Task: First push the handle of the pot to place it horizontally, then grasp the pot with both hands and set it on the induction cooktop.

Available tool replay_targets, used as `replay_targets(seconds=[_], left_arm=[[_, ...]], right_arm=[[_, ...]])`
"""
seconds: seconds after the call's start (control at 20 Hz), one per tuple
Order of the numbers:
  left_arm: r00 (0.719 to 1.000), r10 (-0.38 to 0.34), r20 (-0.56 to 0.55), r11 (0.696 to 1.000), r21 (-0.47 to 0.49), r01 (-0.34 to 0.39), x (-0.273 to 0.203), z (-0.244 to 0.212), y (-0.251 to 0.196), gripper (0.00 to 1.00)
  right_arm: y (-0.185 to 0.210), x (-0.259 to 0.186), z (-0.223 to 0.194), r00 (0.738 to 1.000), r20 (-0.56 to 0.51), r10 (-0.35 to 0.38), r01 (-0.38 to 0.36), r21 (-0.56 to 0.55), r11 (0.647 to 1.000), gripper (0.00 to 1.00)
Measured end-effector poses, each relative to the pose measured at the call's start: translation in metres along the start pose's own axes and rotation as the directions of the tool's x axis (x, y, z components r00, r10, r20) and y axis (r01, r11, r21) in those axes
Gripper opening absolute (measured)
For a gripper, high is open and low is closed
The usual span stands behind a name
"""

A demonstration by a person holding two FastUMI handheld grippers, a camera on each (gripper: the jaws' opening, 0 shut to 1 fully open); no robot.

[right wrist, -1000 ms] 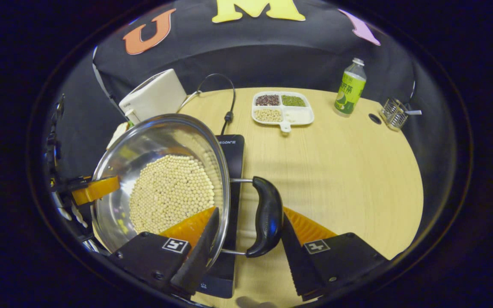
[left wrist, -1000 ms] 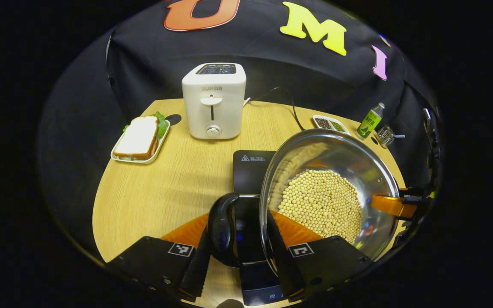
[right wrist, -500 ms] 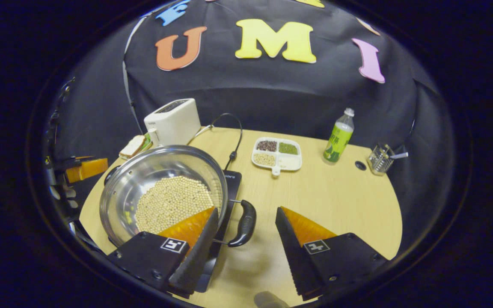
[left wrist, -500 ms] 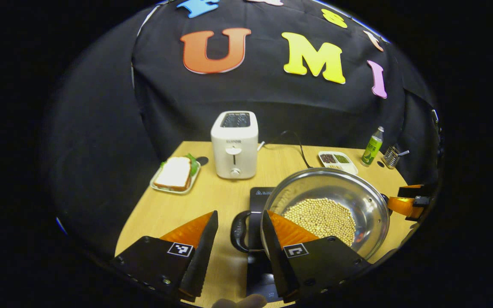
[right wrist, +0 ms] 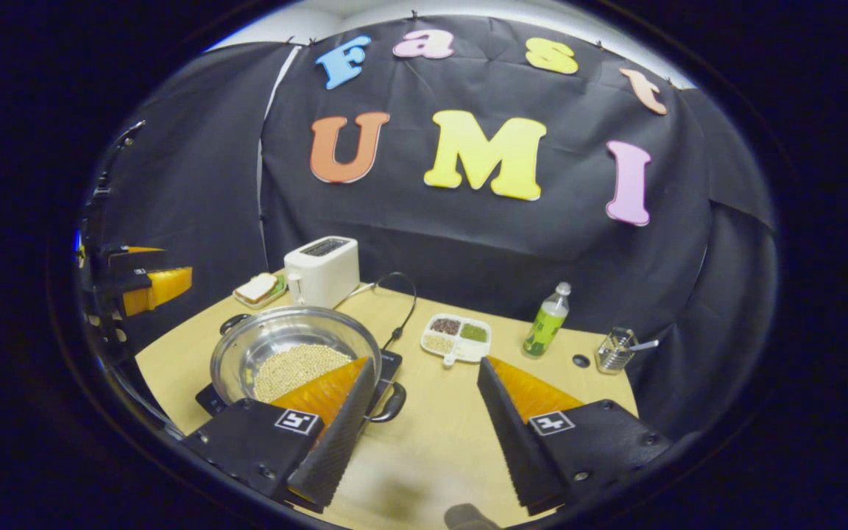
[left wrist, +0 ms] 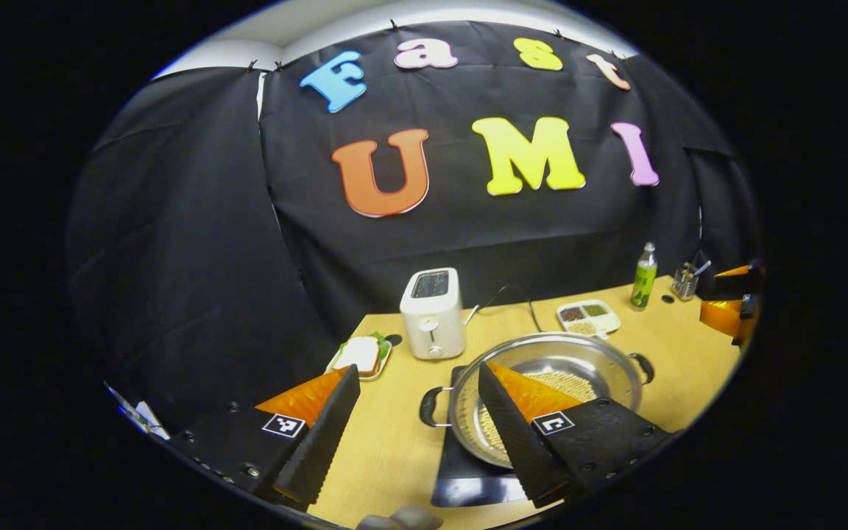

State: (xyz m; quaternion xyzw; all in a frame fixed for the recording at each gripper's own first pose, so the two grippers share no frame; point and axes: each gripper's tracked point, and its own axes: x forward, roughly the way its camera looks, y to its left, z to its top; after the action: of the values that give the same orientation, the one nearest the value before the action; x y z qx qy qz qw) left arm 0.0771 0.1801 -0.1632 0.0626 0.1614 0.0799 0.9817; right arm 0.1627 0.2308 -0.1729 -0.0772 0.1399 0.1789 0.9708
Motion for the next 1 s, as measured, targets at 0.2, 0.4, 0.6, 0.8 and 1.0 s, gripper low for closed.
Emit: replay_targets(seconds=[0.2,0.4,0.6,0.8,1.0], left_arm=[[0.994,0.010,0.104,1.000,-0.021,-0.007,-0.039,0.043,-0.034,0.96],[0.979,-0.054,0.198,0.998,-0.024,0.060,-0.080,0.085,-0.087,0.96],[0.963,-0.096,0.252,0.988,-0.095,0.123,-0.109,0.115,-0.136,0.96],[0.954,-0.061,0.293,0.989,-0.115,0.098,-0.130,0.134,-0.164,0.96],[0.952,-0.065,0.300,0.985,-0.133,0.109,-0.150,0.144,-0.203,0.96]], right_arm=[[-0.037,-0.044,0.029,0.996,0.081,-0.043,0.041,0.027,0.999,1.00],[-0.075,-0.091,0.052,0.987,0.145,-0.065,0.054,0.079,0.995,0.99],[-0.127,-0.138,0.073,0.970,0.212,-0.117,0.093,0.116,0.989,1.00],[-0.177,-0.172,0.068,0.961,0.224,-0.165,0.132,0.152,0.980,1.00],[-0.223,-0.206,0.063,0.948,0.237,-0.212,0.173,0.175,0.969,1.00]])
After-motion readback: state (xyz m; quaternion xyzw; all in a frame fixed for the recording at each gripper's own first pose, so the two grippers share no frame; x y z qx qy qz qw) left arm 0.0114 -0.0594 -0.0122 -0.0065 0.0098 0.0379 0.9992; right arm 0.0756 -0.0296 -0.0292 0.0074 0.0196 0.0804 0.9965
